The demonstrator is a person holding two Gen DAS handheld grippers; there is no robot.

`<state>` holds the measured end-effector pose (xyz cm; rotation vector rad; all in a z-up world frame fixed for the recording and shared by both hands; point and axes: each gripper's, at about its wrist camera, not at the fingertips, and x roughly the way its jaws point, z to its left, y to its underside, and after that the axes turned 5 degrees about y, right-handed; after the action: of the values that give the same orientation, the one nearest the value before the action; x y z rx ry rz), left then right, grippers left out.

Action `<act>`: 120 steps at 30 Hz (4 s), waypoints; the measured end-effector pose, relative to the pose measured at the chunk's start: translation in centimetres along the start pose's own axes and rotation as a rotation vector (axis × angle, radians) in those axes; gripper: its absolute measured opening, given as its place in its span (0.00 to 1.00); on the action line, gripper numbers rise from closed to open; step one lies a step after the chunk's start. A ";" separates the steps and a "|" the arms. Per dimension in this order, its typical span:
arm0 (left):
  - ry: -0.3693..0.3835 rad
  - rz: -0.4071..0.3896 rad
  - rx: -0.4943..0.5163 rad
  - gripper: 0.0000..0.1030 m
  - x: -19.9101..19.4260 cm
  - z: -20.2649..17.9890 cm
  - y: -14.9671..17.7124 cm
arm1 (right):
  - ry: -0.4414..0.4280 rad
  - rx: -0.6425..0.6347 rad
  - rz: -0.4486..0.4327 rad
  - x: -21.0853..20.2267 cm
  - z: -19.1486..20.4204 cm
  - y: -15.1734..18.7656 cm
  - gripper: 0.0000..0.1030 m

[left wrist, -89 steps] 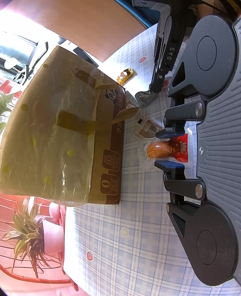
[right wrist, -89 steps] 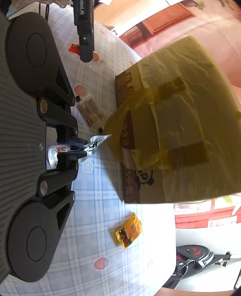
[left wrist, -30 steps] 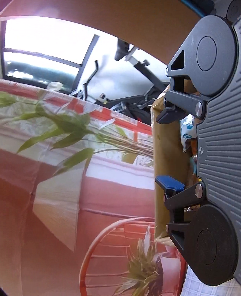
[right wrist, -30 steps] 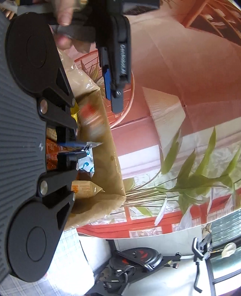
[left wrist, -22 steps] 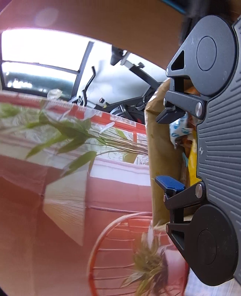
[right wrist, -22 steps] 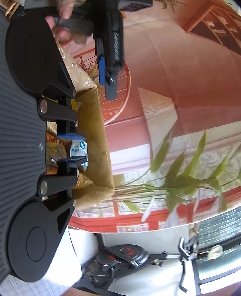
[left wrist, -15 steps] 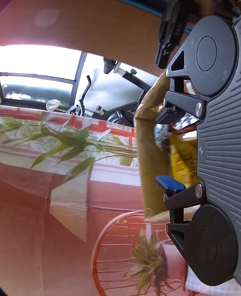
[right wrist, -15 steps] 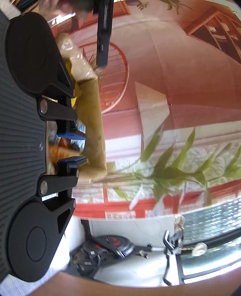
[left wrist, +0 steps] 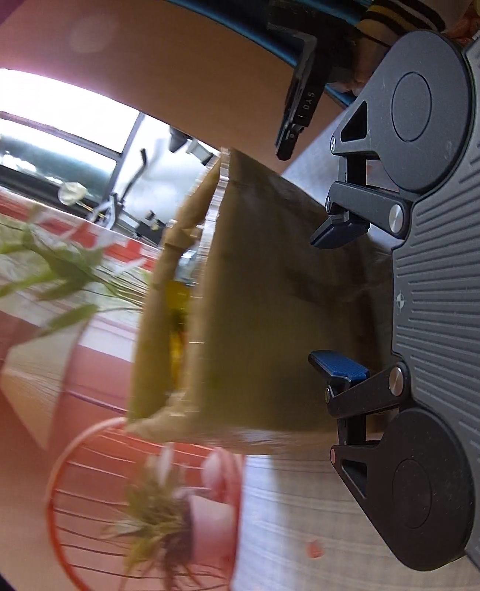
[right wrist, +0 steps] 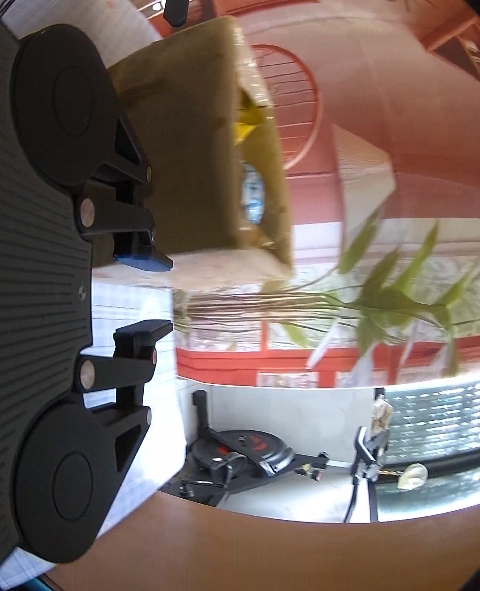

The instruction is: Organize snacks

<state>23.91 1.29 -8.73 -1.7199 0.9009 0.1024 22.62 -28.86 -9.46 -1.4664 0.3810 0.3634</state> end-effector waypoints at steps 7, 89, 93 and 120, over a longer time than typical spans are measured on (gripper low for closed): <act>-0.023 0.090 0.032 0.61 2.7 0.4 2.9 | -0.030 -0.060 0.078 2.8 -0.4 3.8 0.47; -0.095 0.238 0.187 0.39 8.2 -1.5 8.7 | -0.018 -0.088 0.235 10.0 -2.9 9.0 0.34; -0.097 0.210 0.186 0.39 7.0 -1.5 8.2 | -0.011 -0.102 0.236 9.9 -2.7 9.0 0.33; -0.132 -0.133 0.100 0.39 -3.1 -1.3 1.5 | -0.009 0.026 0.037 -2.4 -1.1 3.1 0.33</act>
<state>20.39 1.68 -7.90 -1.6543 0.6818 0.0804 19.03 -29.71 -11.17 -1.4334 0.4044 0.3932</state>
